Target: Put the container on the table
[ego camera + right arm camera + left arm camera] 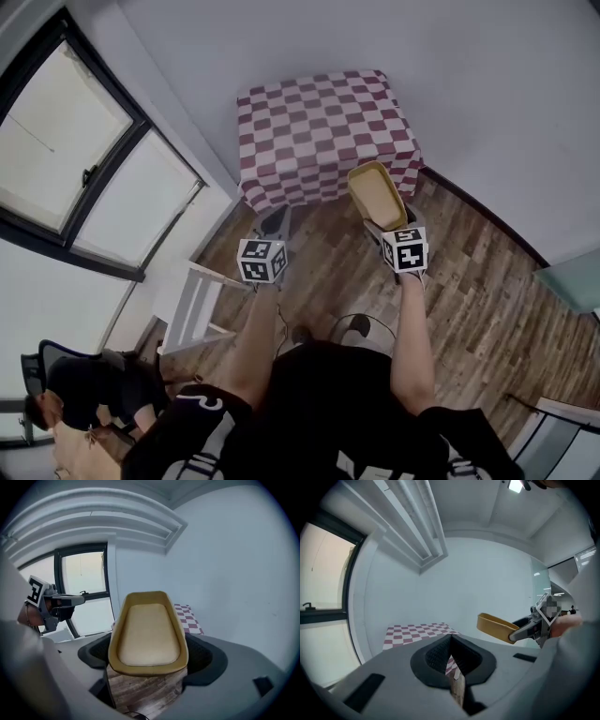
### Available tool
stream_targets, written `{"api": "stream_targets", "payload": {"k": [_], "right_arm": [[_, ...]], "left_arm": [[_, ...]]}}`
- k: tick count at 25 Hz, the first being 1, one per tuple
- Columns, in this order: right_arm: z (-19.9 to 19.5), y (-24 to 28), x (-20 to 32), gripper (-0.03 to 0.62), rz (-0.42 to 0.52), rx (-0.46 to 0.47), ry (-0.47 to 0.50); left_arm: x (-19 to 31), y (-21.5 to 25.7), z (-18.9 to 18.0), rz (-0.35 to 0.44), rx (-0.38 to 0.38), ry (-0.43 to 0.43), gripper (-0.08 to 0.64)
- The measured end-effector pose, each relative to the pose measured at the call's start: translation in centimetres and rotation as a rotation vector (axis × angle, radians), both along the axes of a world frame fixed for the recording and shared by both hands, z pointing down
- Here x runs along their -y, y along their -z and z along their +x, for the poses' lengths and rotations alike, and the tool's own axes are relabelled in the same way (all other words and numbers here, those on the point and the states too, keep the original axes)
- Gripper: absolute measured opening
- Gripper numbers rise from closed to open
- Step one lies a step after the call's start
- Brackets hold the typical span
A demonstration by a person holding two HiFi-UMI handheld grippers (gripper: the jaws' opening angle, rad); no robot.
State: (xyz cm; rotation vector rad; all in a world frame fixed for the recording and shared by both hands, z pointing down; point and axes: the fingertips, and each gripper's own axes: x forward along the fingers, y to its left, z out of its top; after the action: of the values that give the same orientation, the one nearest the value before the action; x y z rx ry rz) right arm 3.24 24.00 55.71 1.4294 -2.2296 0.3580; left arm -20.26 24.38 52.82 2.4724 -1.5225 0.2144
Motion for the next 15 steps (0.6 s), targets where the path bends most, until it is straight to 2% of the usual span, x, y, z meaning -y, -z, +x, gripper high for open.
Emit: {"api": "stream_targets", "payload": {"k": [15], "right_arm": [[7.1, -0.7, 0.2, 0.478, -0.018, 0.029, -0.011]], "left_arm": [[0.5, -0.6, 6.4, -0.009, 0.013, 0.005, 0.025]]}}
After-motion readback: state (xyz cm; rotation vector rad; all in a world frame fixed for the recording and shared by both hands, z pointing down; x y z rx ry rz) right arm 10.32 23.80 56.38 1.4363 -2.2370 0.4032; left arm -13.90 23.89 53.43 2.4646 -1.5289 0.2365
